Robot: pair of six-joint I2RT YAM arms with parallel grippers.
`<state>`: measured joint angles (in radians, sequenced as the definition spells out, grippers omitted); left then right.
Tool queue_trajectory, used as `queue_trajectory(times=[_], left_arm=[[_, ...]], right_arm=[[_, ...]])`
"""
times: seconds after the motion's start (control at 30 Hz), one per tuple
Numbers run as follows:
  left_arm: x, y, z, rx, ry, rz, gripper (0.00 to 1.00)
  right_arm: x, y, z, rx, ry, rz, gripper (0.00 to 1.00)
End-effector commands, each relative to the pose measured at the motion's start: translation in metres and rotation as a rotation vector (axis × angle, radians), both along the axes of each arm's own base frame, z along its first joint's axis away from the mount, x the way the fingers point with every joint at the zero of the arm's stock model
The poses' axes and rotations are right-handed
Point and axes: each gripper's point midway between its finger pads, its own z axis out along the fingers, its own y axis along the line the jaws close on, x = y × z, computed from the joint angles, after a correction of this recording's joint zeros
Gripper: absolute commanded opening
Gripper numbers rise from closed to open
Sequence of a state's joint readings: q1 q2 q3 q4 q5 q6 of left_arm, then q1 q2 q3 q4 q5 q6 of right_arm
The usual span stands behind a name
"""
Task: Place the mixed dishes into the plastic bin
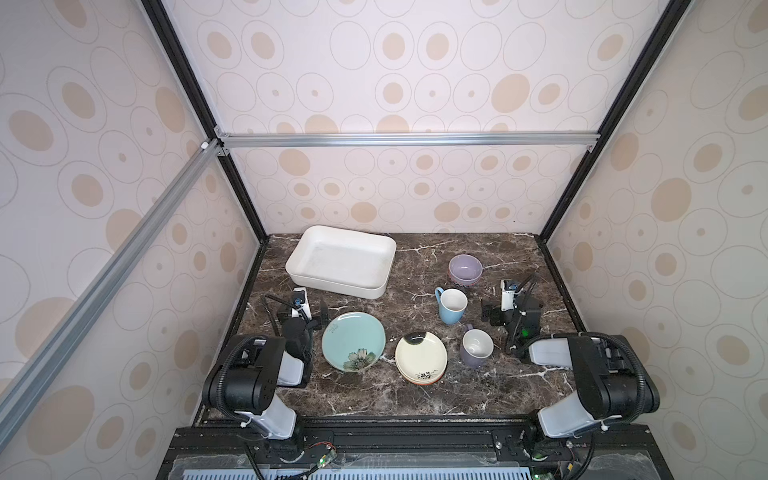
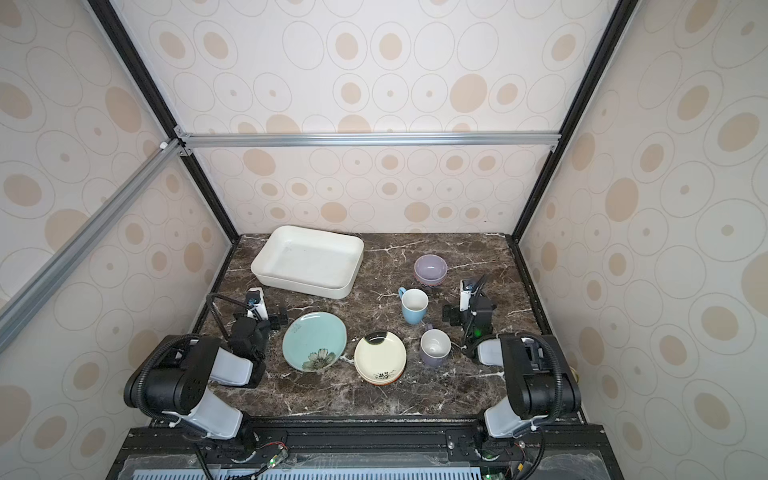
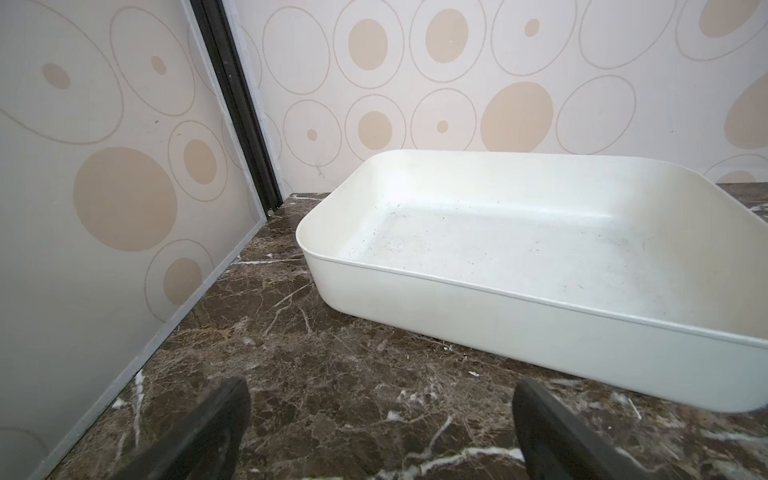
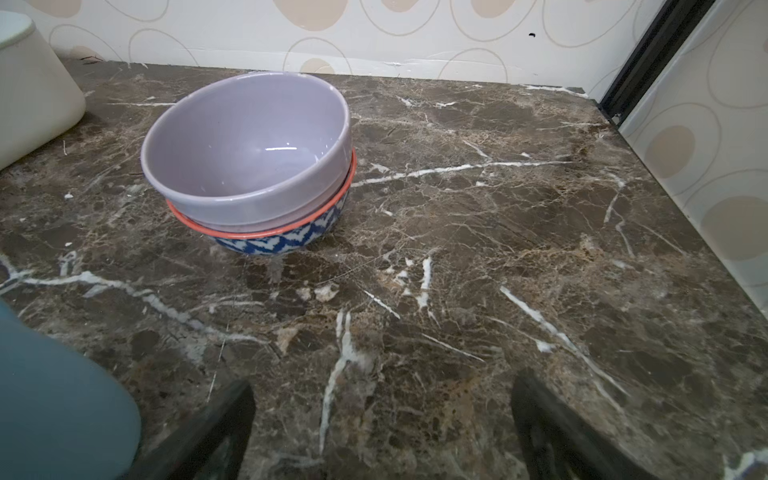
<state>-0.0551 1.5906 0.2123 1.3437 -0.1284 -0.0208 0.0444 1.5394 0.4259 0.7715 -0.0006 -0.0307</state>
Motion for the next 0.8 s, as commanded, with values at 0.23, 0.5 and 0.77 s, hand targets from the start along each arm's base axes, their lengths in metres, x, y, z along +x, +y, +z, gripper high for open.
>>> queue_trajectory(times=[0.23,0.5,0.77], left_arm=[[0.0031,0.0010,0.0114,0.017,-0.034,-0.009,0.99],[0.0038,0.0001,0.0109,0.016,-0.031,-0.014,0.99],[0.0046,0.0004,0.0106,0.012,-0.029,-0.019,0.99]], right_arm=[[0.0013,-0.0019,0.0036,-0.002,-0.015,-0.002,0.99],[0.0015,-0.0022,0.0037,-0.001,-0.016,-0.004,0.99],[0.0026,-0.0024,0.0043,0.004,-0.016,-0.005,0.99]])
